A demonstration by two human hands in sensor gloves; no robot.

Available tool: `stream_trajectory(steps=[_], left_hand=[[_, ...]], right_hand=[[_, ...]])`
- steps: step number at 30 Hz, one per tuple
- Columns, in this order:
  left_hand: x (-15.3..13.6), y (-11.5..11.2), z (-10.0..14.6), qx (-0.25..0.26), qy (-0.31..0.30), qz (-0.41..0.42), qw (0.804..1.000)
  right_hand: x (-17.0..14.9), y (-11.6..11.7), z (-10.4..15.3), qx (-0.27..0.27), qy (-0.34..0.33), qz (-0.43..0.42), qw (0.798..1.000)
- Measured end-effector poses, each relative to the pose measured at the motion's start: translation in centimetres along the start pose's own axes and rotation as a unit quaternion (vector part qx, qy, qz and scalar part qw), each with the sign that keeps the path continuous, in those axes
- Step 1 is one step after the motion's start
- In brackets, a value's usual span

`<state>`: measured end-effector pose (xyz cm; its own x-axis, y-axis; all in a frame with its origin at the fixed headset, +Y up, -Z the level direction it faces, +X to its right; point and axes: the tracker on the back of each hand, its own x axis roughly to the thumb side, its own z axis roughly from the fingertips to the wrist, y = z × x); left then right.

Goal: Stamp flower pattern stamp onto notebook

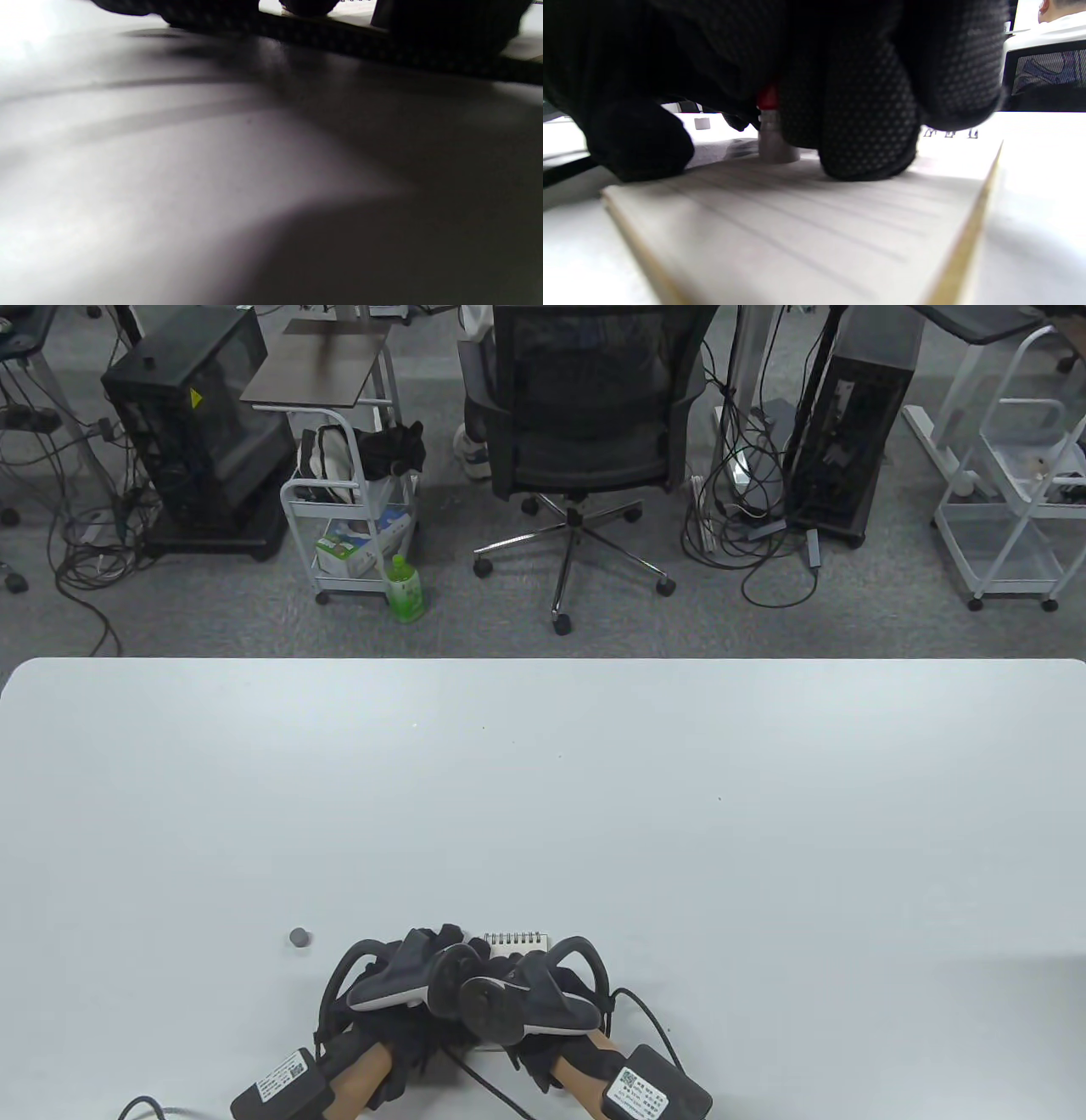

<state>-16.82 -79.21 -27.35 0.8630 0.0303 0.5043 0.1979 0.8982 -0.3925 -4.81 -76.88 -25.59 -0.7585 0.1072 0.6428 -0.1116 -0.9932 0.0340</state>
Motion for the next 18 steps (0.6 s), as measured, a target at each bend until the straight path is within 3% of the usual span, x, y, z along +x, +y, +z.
stream_trajectory(steps=[9,14,18], left_hand=[[0.0,0.0,0.0,0.0,0.002,0.004,1.0],[-0.1,-0.1,0.0,-0.001,0.002,0.007,1.0],[-0.1,-0.1,0.0,0.0,0.003,0.008,1.0]], right_hand=[[-0.6,-0.7,0.1,-0.006,0.008,-0.022,1.0],[-2.1,-2.8,0.7,-0.043,0.029,-0.062,0.997],[-3.4,-3.4,1.6,-0.043,0.041,-0.072,0.996]])
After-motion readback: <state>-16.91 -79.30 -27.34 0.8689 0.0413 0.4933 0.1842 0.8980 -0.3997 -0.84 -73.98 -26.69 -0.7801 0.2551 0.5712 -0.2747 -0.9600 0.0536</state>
